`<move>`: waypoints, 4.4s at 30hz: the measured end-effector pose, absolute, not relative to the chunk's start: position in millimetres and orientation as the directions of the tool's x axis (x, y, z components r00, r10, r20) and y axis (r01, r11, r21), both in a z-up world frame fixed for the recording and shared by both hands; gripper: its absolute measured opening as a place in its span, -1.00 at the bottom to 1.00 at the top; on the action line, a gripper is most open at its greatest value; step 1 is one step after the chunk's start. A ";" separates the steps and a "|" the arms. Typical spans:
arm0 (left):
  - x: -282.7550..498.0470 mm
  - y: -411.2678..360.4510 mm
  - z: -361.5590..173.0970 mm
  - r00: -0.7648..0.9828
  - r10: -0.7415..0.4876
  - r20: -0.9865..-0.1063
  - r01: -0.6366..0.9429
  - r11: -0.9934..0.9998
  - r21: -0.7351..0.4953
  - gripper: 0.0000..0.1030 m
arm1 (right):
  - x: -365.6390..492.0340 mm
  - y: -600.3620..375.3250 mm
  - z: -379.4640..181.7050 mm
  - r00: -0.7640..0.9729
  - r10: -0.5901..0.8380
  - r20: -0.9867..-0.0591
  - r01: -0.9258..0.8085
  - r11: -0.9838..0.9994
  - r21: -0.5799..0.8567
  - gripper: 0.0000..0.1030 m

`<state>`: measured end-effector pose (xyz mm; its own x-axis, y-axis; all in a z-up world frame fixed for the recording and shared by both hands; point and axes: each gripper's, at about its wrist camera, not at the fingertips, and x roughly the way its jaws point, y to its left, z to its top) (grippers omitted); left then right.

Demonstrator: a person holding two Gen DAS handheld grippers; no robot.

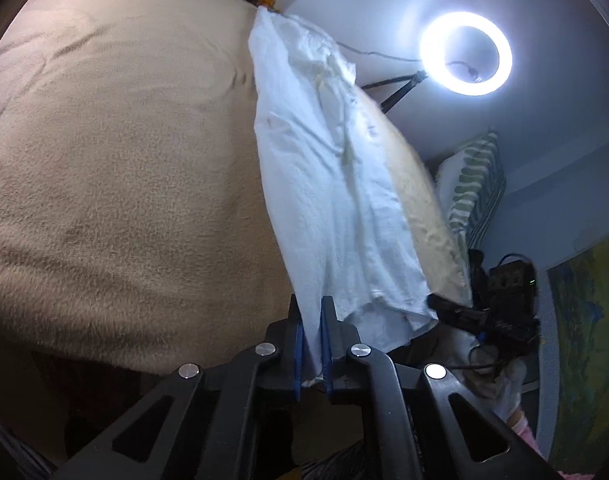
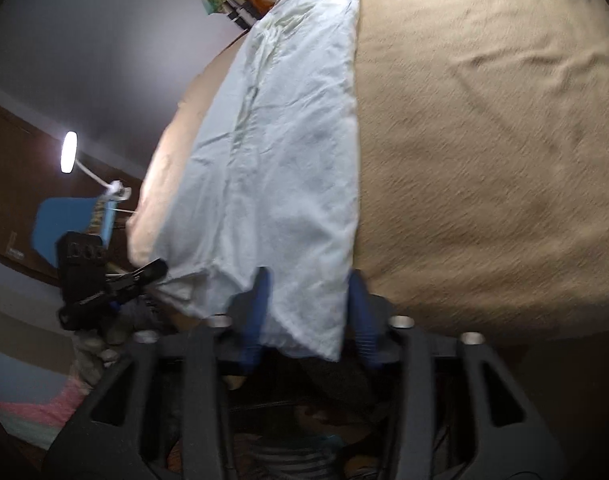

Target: Fold small clothes

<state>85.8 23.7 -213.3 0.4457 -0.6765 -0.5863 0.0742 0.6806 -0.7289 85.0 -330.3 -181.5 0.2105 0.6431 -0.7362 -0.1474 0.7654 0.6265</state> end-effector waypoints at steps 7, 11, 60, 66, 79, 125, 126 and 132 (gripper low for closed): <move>88.9 20.7 -225.7 0.429 -0.659 -0.618 0.057 0.703 -0.709 -0.93 | 81.2 -332.9 -193.8 0.212 0.672 -0.709 -0.133 0.739 0.661 -0.65; 86.3 23.2 -216.9 0.447 -0.667 -0.597 0.065 0.689 -0.722 -0.93 | 81.5 -345.1 -190.4 0.245 0.751 -0.614 -0.092 0.648 0.756 -0.80; 277.9 59.5 -182.8 0.624 -0.534 -0.570 0.056 0.759 -0.649 0.05 | 267.1 -325.9 -159.9 0.486 0.601 -0.635 -0.099 0.759 0.643 0.02; 288.8 33.9 -200.0 0.564 -0.534 -0.630 0.077 0.793 -0.604 -0.23 | 276.5 -305.0 -176.8 0.421 0.521 -0.742 -0.114 0.843 0.526 -0.09; 294.7 28.8 -193.4 0.601 -0.497 -0.626 0.112 0.828 -0.549 -0.42 | 267.5 -265.6 -157.4 0.500 0.375 -0.781 -0.233 0.927 0.296 -0.25; 478.0 57.5 -200.6 0.600 -0.409 -0.688 0.122 0.896 -0.427 -0.15 | 445.4 -301.7 -161.4 0.461 0.487 -0.742 -0.239 0.873 0.424 -0.25; 484.6 54.7 -203.2 0.597 -0.402 -0.695 0.125 0.902 -0.414 -0.13 | 453.5 -297.9 -165.5 0.453 0.478 -0.753 -0.243 0.878 0.411 -0.25; 517.6 38.8 -218.4 0.581 -0.362 -0.728 0.156 0.928 -0.338 0.05 | 493.5 -276.7 -191.3 0.426 0.420 -0.801 -0.262 0.905 0.335 -0.25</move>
<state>517.6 38.8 -218.4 0.5814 -0.3625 -0.7284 0.1556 0.9283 -0.3378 493.5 -276.7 -191.3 0.4263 0.4202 -0.8011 -0.2621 0.9050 0.3352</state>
